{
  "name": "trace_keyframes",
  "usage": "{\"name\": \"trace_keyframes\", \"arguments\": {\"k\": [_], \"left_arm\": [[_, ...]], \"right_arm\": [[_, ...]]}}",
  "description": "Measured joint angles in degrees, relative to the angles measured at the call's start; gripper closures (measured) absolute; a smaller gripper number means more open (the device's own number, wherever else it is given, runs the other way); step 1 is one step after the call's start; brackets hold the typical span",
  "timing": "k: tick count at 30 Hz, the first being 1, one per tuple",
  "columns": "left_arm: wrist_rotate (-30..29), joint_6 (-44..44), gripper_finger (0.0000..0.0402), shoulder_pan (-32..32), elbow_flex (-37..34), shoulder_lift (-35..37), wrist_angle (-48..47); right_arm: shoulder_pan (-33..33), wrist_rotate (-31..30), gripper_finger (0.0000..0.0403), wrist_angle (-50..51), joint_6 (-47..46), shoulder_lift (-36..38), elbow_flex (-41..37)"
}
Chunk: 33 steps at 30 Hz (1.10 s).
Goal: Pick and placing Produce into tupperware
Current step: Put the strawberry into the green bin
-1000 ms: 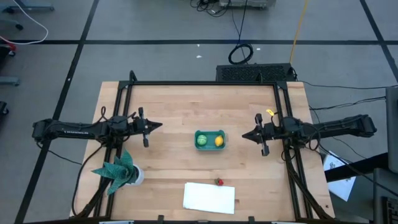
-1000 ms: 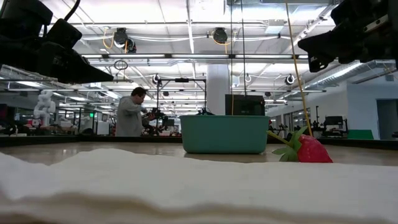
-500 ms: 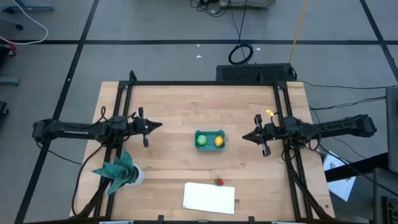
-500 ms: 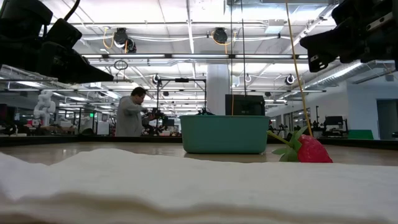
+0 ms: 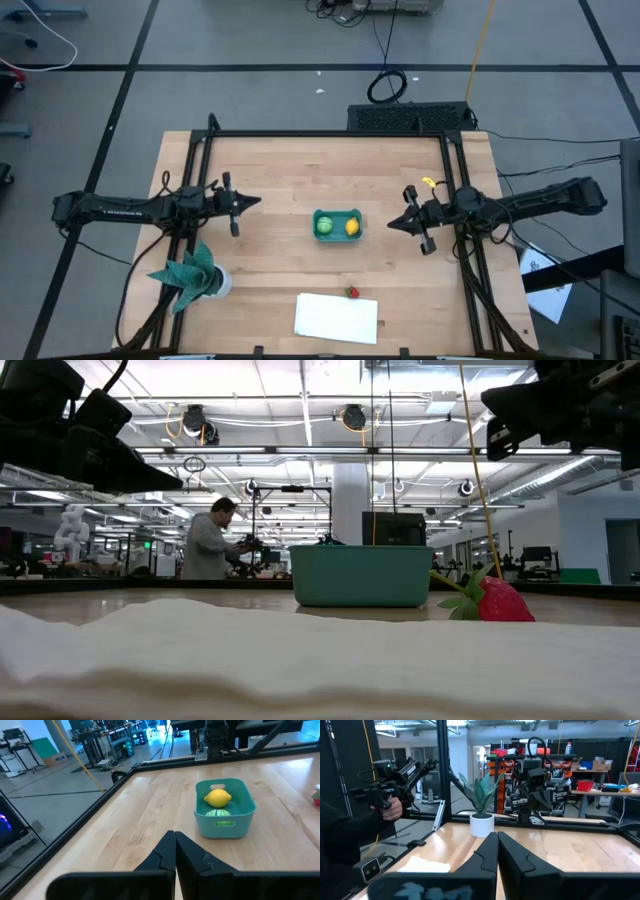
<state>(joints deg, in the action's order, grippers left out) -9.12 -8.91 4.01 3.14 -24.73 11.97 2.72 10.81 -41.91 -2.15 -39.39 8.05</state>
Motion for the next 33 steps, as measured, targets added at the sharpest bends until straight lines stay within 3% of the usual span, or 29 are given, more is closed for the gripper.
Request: {"name": "trace_keyframes", "arguments": {"k": [7, 23, 33], "left_arm": [[0.0, 0.0, 0.04, 0.0, 0.0, 0.0, 0.1], [0.0, 0.0, 0.0401, 0.0, 0.0, 0.0, 0.1], [0.0, 0.1, 0.0401, 0.0, 0.0, 0.0, 0.0]], "right_arm": [[0.1, 2.6, 0.0403, 0.2, -0.2, -6.5, 5.0], [8.6, 2.8, 0.0403, 2.2, -0.9, -20.0, 17.7], [11.8, -4.0, 0.0403, 14.9, -7.8, -23.1, 24.2]]}}
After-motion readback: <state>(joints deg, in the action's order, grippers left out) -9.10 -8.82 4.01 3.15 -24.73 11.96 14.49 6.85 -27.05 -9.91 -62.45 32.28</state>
